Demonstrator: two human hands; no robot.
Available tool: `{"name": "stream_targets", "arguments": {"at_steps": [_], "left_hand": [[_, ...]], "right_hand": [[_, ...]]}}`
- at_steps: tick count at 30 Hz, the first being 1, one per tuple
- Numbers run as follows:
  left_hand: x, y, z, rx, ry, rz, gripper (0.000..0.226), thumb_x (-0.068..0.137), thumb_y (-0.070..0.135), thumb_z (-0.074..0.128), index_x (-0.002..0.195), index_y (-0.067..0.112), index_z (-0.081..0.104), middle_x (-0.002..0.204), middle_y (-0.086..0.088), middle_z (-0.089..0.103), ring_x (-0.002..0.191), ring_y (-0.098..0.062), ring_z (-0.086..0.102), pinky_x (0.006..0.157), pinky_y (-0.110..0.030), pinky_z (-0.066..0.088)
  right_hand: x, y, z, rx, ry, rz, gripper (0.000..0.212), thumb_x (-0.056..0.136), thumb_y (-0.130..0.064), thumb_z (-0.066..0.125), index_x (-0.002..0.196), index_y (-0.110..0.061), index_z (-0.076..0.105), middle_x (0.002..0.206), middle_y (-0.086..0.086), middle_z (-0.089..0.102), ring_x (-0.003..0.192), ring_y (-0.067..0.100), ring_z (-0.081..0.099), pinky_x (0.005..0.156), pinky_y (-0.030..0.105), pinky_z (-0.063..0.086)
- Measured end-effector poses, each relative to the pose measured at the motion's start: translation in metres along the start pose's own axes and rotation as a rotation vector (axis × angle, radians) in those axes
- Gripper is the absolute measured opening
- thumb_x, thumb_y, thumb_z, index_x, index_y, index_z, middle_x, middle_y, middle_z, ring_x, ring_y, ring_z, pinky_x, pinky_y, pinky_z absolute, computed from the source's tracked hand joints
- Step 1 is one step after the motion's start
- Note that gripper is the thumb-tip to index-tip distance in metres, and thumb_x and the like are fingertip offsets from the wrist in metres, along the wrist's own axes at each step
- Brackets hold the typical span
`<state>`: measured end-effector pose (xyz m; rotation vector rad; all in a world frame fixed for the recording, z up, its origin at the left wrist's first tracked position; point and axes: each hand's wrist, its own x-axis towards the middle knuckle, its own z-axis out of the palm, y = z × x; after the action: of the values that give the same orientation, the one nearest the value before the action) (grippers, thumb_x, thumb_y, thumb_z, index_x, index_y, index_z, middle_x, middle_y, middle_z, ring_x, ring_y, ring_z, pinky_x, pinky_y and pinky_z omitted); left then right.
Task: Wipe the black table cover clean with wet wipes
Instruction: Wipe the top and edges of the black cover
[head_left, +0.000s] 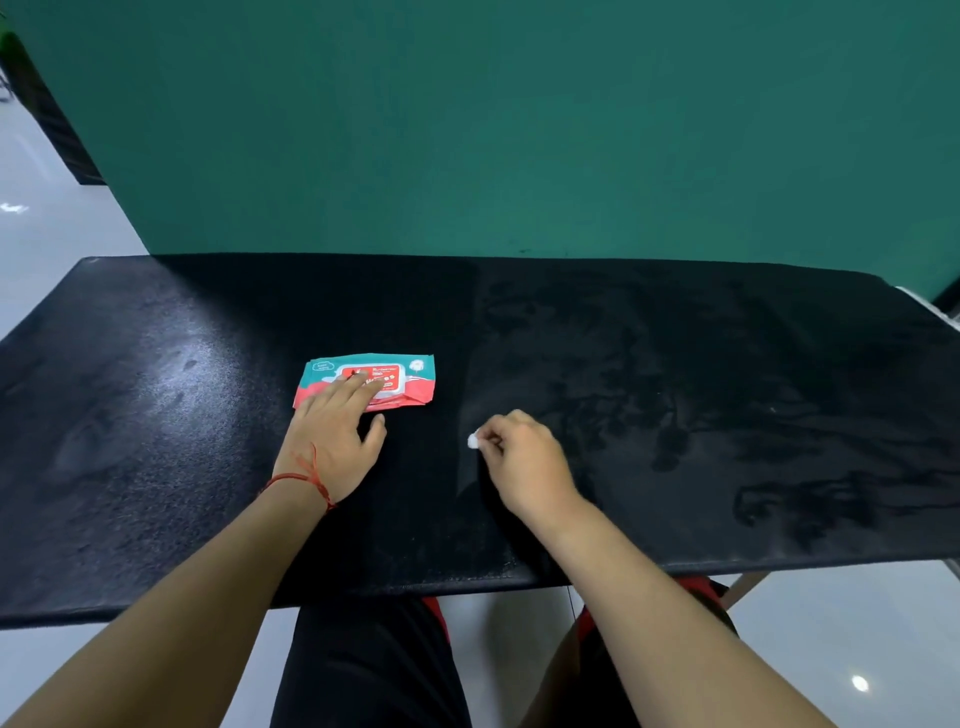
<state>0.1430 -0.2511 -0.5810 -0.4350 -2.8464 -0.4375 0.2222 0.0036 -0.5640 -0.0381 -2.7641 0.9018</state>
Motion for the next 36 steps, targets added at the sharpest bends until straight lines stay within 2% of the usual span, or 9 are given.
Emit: {"name": "stream_targets", "arguments": {"at_steps": [7,10,13,17,22,26,28,31,36], "left_hand": [[0.000,0.000,0.001,-0.022,0.000,-0.007,0.053,0.103,0.040,0.051,0.155,0.028,0.047,0.163,0.002,0.044,0.154,-0.020,0.034,0.127,-0.046,0.026],[0.000,0.001,0.001,-0.010,-0.004,-0.013,0.054,0.104,0.042,0.050,0.156,0.028,0.046,0.163,0.003,0.044,0.154,-0.020,0.033,0.127,-0.048,0.026],[0.000,0.002,0.002,-0.006,0.001,-0.011,0.053,0.103,0.041,0.051,0.155,0.028,0.047,0.162,0.002,0.045,0.153,-0.021,0.035,0.127,-0.048,0.027],[-0.001,0.002,0.001,0.001,0.000,-0.015,0.053,0.104,0.042,0.050,0.154,0.028,0.047,0.162,0.003,0.045,0.152,-0.020,0.037,0.127,-0.047,0.027],[-0.001,0.003,-0.001,-0.003,0.003,-0.014,0.052,0.103,0.041,0.050,0.154,0.028,0.048,0.161,0.003,0.046,0.152,-0.020,0.037,0.127,-0.046,0.027],[0.000,0.002,-0.001,-0.007,-0.005,-0.018,0.053,0.103,0.041,0.050,0.154,0.029,0.047,0.162,0.004,0.044,0.153,-0.019,0.035,0.127,-0.047,0.027],[0.000,0.002,0.001,-0.011,-0.013,-0.024,0.053,0.104,0.042,0.050,0.155,0.029,0.046,0.163,0.005,0.042,0.154,-0.018,0.033,0.128,-0.047,0.026],[0.000,0.002,0.002,-0.004,-0.019,-0.028,0.054,0.104,0.043,0.048,0.156,0.029,0.046,0.164,0.005,0.041,0.155,-0.018,0.031,0.128,-0.048,0.025],[0.001,-0.001,0.004,0.007,-0.017,-0.006,0.058,0.101,0.048,0.037,0.155,0.028,0.047,0.163,0.005,0.044,0.155,-0.016,0.032,0.128,-0.046,0.026]], "right_hand": [[-0.043,-0.006,-0.006,0.097,-0.241,-0.180,0.009,0.096,-0.022,0.072,0.097,-0.029,0.078,0.097,-0.011,0.066,0.085,0.009,0.066,0.078,0.028,0.056],[-0.025,0.027,-0.027,0.083,-0.125,-0.047,0.012,0.091,-0.019,0.079,0.089,-0.031,0.080,0.088,-0.012,0.068,0.074,0.007,0.067,0.072,0.026,0.057],[0.011,0.050,-0.041,0.070,-0.025,0.120,0.022,0.091,-0.018,0.074,0.075,-0.032,0.068,0.085,-0.011,0.073,0.062,0.007,0.067,0.066,0.034,0.060],[0.046,0.042,-0.029,0.053,0.022,0.188,0.023,0.094,-0.019,0.072,0.073,-0.028,0.065,0.078,-0.010,0.072,0.069,0.010,0.068,0.068,0.032,0.058],[0.047,0.004,0.003,0.013,-0.038,0.070,0.010,0.095,-0.019,0.072,0.086,-0.024,0.073,0.092,-0.006,0.068,0.085,0.017,0.068,0.075,0.034,0.056],[0.016,-0.014,0.009,0.094,-0.192,-0.085,0.010,0.094,-0.020,0.072,0.088,-0.027,0.074,0.093,-0.008,0.068,0.082,0.011,0.066,0.078,0.036,0.057],[0.006,-0.009,-0.001,0.130,-0.280,-0.139,0.009,0.094,-0.019,0.075,0.088,-0.026,0.076,0.089,-0.007,0.067,0.076,0.012,0.067,0.072,0.033,0.058],[0.024,0.017,-0.024,0.188,-0.256,-0.026,0.012,0.093,-0.018,0.081,0.082,-0.020,0.076,0.084,-0.007,0.072,0.057,0.012,0.069,0.059,0.032,0.061],[0.091,0.051,-0.039,0.165,-0.049,0.230,0.021,0.097,-0.019,0.074,0.076,-0.016,0.073,0.081,-0.009,0.078,0.056,0.012,0.071,0.068,0.040,0.064]]}}
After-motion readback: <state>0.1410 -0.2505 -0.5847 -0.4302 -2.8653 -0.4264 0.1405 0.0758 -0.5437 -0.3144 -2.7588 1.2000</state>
